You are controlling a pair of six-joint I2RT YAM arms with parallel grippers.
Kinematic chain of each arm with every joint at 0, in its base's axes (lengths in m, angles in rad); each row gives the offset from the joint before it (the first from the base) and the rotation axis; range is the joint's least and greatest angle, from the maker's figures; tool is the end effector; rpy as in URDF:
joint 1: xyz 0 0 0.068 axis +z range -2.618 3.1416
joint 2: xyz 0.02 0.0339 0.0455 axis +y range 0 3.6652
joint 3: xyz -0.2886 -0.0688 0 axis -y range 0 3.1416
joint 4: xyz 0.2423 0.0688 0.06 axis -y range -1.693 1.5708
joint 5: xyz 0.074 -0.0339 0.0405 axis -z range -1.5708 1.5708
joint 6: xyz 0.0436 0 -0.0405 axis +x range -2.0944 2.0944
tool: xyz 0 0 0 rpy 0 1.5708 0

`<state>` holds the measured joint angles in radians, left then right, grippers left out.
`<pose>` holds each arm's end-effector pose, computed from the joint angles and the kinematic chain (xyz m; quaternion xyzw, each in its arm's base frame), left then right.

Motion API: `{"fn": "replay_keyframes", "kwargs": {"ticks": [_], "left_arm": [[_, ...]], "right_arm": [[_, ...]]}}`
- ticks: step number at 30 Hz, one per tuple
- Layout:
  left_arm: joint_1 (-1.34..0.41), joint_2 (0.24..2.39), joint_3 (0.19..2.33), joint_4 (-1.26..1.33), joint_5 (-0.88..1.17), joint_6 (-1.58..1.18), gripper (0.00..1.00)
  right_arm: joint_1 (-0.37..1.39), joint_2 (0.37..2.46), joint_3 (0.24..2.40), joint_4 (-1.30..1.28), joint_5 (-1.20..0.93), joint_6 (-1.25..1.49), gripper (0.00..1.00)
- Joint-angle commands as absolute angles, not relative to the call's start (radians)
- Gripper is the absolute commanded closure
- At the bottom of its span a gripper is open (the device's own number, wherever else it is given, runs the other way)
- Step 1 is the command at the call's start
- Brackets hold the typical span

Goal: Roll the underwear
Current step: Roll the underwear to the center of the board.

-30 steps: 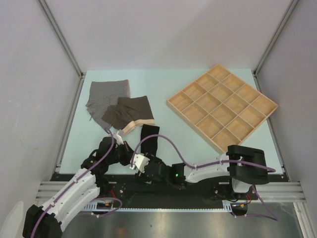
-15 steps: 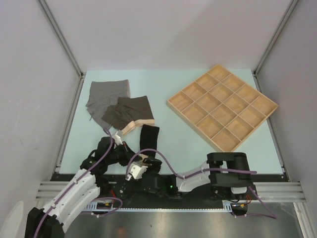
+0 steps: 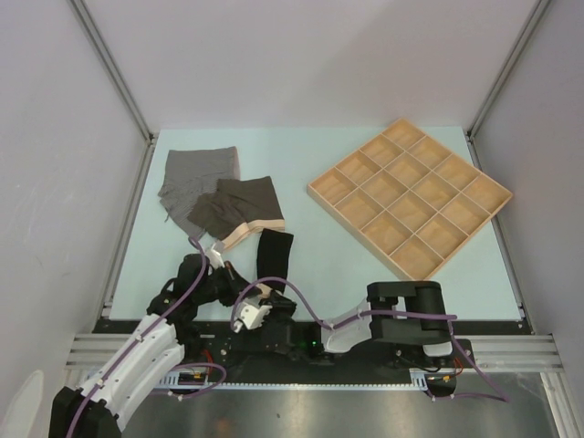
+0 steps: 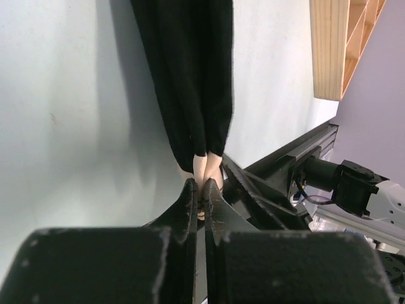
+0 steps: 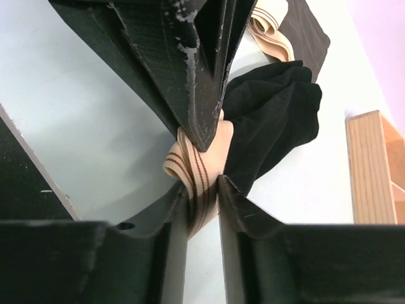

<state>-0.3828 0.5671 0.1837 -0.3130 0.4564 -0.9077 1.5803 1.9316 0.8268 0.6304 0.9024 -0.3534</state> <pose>0.0953 -0.0591 0.1610 -0.1364 0.8771 -0.4118 0.2063 0.0307 0.3745 0.1479 -0.5031 0.6232 -0.0343 0.5977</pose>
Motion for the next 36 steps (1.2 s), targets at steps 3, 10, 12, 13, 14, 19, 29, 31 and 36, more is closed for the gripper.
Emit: {"fn": "replay_keyframes", "kwargs": {"ticks": [3,10,12,13,14,19,29,31,36], "left_arm": [[-0.373,0.577,0.175,-0.279,0.495,-0.900,1.00],[-0.368,0.581,0.173,-0.290,0.450,-0.884,0.99],[-0.367,0.575,0.178,-0.296,0.419,-0.879,0.89],[-0.367,0.572,0.182,-0.304,0.407,-0.877,0.83],[-0.367,0.568,0.190,-0.307,0.390,-0.874,0.70],[-0.367,0.551,0.230,-0.347,0.238,-0.844,0.43],[-0.367,0.506,0.241,-0.380,0.080,-0.811,0.39],[-0.365,0.491,0.244,-0.390,0.029,-0.804,0.38],[-0.367,0.451,0.203,-0.295,0.026,-0.769,0.40]], "right_arm": [[1.516,1.887,0.824,0.613,0.806,-0.321,0.90],[1.436,1.806,0.860,0.390,0.554,-0.262,1.00],[1.416,1.790,0.909,0.272,0.505,-0.244,1.00],[1.404,1.793,0.929,0.227,0.461,-0.232,1.00],[1.396,1.795,0.954,0.185,0.440,-0.226,1.00],[1.371,1.818,1.095,-0.078,0.313,-0.186,1.00],[1.278,1.858,1.258,-0.348,0.011,-0.149,1.00],[1.247,1.871,1.273,-0.363,-0.070,-0.150,1.00],[1.166,1.913,1.315,-0.388,-0.248,-0.159,1.00]]}}
